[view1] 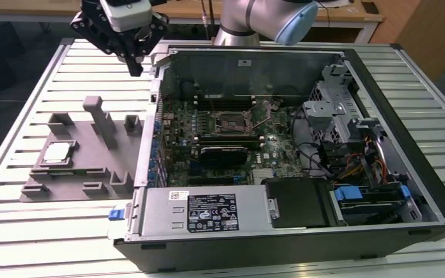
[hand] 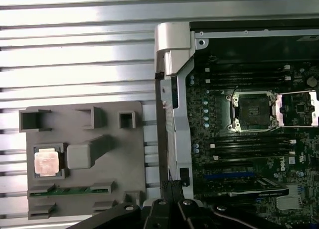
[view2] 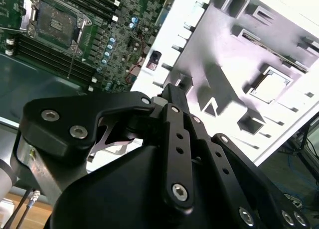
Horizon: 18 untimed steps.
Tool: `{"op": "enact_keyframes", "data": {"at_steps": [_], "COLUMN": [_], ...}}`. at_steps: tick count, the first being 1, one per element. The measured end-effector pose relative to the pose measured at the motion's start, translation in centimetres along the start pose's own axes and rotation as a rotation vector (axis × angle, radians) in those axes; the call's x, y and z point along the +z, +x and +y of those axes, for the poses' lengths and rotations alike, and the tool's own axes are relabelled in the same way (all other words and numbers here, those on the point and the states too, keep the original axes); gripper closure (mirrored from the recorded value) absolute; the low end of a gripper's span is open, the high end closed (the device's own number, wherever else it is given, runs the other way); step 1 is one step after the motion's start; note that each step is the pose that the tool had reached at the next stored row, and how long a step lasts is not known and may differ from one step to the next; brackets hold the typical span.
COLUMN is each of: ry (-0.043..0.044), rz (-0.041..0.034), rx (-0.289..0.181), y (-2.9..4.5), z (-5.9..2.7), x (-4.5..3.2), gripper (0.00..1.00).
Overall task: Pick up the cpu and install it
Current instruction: 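Reach for the cpu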
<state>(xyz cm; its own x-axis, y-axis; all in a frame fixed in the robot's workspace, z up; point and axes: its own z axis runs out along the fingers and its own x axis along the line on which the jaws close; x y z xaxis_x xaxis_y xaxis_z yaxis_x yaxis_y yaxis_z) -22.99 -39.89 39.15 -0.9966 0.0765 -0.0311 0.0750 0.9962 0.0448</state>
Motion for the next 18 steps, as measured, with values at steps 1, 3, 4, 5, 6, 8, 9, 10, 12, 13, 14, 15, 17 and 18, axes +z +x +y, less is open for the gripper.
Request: {"op": "enact_keyframes", "data": {"at_steps": [1,3,4,5,6,8,9,10,12,13,14,15,17,18], "ry": [0.0,-0.0001,-0.0001,-0.0001,-0.0001,-0.0001,-0.0001,-0.0001,-0.0002,-0.0002,-0.0001,-0.0001,-0.0002,-0.0003], "rz": [-0.0001,-0.0002,-0.0002,-0.0003,-0.0003,-0.0005,-0.0006,-0.0006,-0.001,-0.0011,-0.0012,-0.0013,-0.0017,-0.0018], "rx": [0.0,0.0,0.0,0.0,0.0,0.0,0.0,0.0,0.0,0.0,0.0,0.0,0.0,0.0], "y": [0.15,0.44,0.59,0.73,0.88,1.2,1.36,1.53,1.9,2.07,2.24,2.42,2.74,2.9], "z": [-0.01,-0.03,-0.05,-0.06,-0.07,-0.1,-0.11,-0.12,-0.15,-0.17,-0.18,-0.19,-0.22,-0.23], "x": [0.01,0.02,0.03,0.03,0.04,0.07,0.08,0.09,0.13,0.15,0.16,0.18,0.23,0.26], "gripper": [0.89,0.89,0.89,0.89,0.89,0.89,0.89,0.89,0.89,0.89,0.89,0.89,0.89,0.89]}}
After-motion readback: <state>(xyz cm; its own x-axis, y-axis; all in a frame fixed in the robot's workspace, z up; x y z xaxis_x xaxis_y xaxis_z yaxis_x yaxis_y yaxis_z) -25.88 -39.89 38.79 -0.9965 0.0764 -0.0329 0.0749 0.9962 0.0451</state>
